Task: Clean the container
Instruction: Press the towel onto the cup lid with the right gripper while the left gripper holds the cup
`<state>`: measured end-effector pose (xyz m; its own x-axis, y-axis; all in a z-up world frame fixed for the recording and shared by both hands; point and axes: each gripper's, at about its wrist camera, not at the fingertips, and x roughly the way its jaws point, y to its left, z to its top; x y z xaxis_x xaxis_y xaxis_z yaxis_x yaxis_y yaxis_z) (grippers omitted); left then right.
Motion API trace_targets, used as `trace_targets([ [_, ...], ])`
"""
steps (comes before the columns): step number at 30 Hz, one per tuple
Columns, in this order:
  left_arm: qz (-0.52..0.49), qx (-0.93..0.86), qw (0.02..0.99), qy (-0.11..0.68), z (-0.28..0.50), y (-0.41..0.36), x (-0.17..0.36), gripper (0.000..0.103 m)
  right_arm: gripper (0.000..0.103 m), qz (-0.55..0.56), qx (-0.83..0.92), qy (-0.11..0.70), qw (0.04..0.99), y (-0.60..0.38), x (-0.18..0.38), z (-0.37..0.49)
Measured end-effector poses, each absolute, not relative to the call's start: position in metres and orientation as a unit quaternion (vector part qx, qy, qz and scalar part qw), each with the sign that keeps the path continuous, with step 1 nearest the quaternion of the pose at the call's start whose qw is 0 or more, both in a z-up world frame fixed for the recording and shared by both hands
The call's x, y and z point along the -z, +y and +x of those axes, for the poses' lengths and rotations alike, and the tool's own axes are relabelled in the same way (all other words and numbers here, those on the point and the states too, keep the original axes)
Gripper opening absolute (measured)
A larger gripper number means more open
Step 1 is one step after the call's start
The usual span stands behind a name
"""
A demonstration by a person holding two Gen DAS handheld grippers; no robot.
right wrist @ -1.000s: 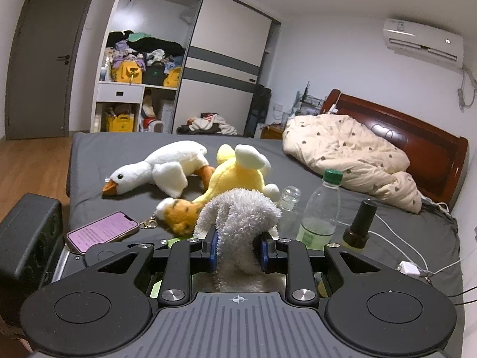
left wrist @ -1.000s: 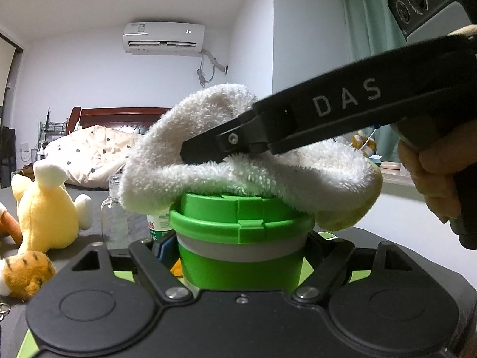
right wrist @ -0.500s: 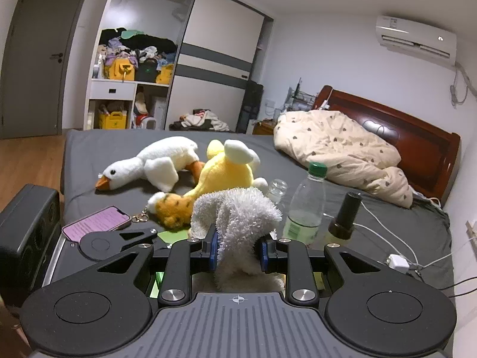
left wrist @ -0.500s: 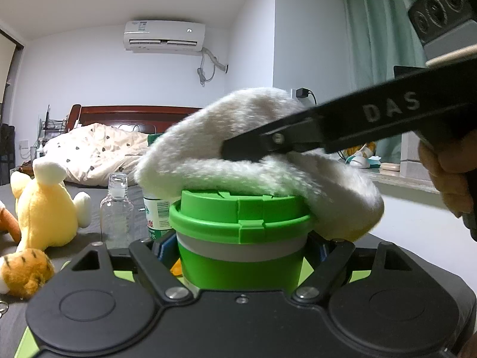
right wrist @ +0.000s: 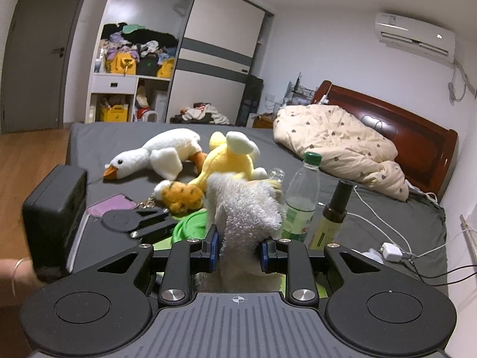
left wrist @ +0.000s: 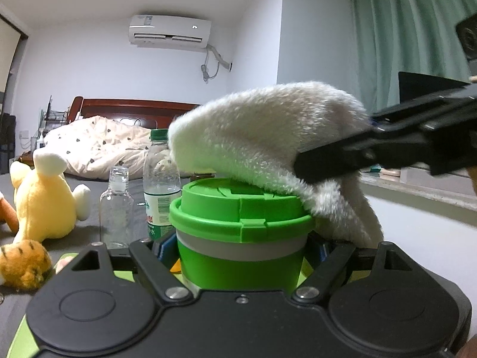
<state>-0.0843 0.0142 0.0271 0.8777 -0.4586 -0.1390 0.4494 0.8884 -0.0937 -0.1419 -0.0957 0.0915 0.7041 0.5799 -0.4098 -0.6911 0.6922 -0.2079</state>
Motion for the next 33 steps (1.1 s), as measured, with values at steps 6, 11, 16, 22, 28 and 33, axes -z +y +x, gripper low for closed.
trace_targets([
  [6, -0.023, 0.233, 0.969, 0.076, -0.088, 0.011, -0.027, 0.08, 0.026, -0.182, -0.363, 0.157, 0.9, -0.092, -0.094, -0.155],
  [11, -0.023, 0.233, 0.969, 0.076, -0.088, 0.011, -0.026, 0.08, 0.026, -0.181, -0.371, 0.154, 0.898, -0.089, -0.098, -0.161],
  [16, -0.022, 0.233, 0.969, 0.076, -0.088, 0.011, -0.026, 0.08, 0.026, -0.182, -0.372, 0.152, 0.897, -0.084, -0.097, -0.154],
  [22, -0.024, 0.233, 0.969, 0.077, -0.088, 0.012, -0.027, 0.08, 0.026, -0.178, -0.366, 0.151, 0.901, -0.083, -0.098, -0.147],
  [28, -0.025, 0.233, 0.969, 0.077, -0.091, 0.012, -0.028, 0.08, 0.026, -0.17, -0.357, 0.151, 0.906, -0.084, -0.099, -0.144],
  [33, -0.024, 0.233, 0.969, 0.077, -0.09, 0.011, -0.028, 0.08, 0.027, -0.157, -0.353, 0.153, 0.91, -0.087, -0.1, -0.141],
])
